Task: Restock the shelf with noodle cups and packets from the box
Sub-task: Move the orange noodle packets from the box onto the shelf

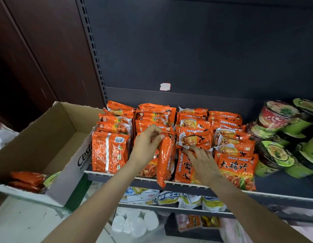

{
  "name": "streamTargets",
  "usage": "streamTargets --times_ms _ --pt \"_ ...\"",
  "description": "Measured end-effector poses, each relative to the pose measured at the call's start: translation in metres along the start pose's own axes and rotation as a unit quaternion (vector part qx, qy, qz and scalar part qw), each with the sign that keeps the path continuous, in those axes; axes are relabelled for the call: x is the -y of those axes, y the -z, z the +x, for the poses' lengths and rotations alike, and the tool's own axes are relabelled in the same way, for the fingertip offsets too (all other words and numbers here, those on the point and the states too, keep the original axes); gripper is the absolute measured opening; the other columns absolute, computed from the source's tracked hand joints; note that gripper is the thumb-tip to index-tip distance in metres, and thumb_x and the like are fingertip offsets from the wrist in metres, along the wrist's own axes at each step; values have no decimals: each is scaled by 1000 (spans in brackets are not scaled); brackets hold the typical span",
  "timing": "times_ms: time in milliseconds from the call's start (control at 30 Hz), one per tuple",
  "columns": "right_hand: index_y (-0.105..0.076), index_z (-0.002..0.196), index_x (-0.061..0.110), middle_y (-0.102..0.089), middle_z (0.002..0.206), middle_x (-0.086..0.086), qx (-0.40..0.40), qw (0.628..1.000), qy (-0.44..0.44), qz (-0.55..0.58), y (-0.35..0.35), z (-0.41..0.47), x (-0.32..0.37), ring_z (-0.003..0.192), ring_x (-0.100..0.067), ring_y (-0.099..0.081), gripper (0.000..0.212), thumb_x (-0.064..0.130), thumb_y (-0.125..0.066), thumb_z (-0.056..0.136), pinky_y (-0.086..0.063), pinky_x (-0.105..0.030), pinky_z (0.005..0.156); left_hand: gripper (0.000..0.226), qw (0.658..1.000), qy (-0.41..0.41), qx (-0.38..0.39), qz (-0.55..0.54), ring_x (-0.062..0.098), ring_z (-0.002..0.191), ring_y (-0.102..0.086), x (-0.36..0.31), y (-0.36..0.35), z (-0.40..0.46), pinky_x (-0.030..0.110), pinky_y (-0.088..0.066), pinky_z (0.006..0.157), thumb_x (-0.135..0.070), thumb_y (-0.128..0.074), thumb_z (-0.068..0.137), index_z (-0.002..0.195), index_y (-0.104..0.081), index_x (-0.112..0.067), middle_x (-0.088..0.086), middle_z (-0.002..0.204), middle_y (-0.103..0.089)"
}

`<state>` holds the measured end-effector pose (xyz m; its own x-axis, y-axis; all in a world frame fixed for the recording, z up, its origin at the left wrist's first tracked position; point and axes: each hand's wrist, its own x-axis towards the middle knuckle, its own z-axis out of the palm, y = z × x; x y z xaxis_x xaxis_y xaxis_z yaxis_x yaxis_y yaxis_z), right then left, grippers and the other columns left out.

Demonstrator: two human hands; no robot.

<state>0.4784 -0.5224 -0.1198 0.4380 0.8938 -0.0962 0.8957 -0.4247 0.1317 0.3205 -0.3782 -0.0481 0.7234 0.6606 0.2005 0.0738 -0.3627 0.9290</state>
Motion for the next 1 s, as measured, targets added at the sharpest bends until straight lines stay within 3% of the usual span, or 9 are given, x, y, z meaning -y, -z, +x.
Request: streamTargets --times_ms 100,200,267,367,433,533,633,767,1000 --pt "-19 145 31 -16 149 2 -33 982 -37 182 25 4 -2 137 -21 -23 89 27 -75 76 -24 -38 112 12 1000 -2 14 -23 5 65 -52 -5 5 5 22 -41 62 -10 -53 94 85 -55 -18 -6 74 -60" --pt "-21 146 34 -21 148 9 -98 901 -53 418 66 7 -6 138 -13 -20 85 27 -73 80 -20 -34 111 18 998 -20 44 -50 10 58 -43 -15 10 12 24 -36 54 -6 -50 95 83 -53 -20 -13 70 -58" --pt "-18 146 41 -19 148 16 -87 855 -31 511 90 6 -12 135 -4 -17 87 27 -73 80 -19 -34 110 17 994 -39 78 -62 13 64 -52 -23 9 19 19 -38 53 -6 -48 96 85 -53 -17 -14 85 -67" --pt "-42 135 41 -26 146 19 -86 865 10 495 106 5 -23 135 -2 -21 64 26 -72 80 -18 -32 112 13 988 -59 128 -68 -4 88 -60 -36 3 31 8 -44 64 -3 -48 95 89 -55 -12 -3 113 -65" --pt "-60 113 34 -44 133 19 -107 877 15 468 110 5 -32 128 -3 -35 37 23 -73 79 -24 -28 108 11 984 -71 144 -73 -7 88 -59 -42 -3 42 8 -46 70 -1 -49 94 91 -56 -8 5 115 -64" --pt "-62 89 33 -63 99 17 -129 874 -14 468 115 4 -49 97 -2 -57 22 19 -74 77 -40 -16 86 13 979 -90 167 -74 -1 99 -59 -48 -17 60 15 -47 85 1 -53 92 95 -62 -9 7 111 -65" --pt "-65 94 21 -64 95 11 -206 878 -76 426 115 9 -77 92 -5 -58 20 21 -75 77 -39 -12 77 25 983 -107 151 -9 3 103 -59 -41 -36 87 17 -44 94 -1 -56 90 111 -63 -12 -5 107 -63" --pt "-65 92 14 -65 86 8 -273 872 -129 385 115 26 -114 83 -7 -60 18 24 -73 79 -37 -12 67 29 989 -43 75 124 22 110 -59 -8 -64 124 26 -43 95 -4 -56 91 120 -58 -6 7 115 -64" --pt "-65 94 16 -66 89 8 -298 862 -140 385 106 69 -157 86 -8 -61 16 22 -72 81 -45 -21 78 47 900 15 231 369 29 120 -51 30 -97 154 36 -43 97 -27 -55 93 137 -45 -13 13 133 -53"
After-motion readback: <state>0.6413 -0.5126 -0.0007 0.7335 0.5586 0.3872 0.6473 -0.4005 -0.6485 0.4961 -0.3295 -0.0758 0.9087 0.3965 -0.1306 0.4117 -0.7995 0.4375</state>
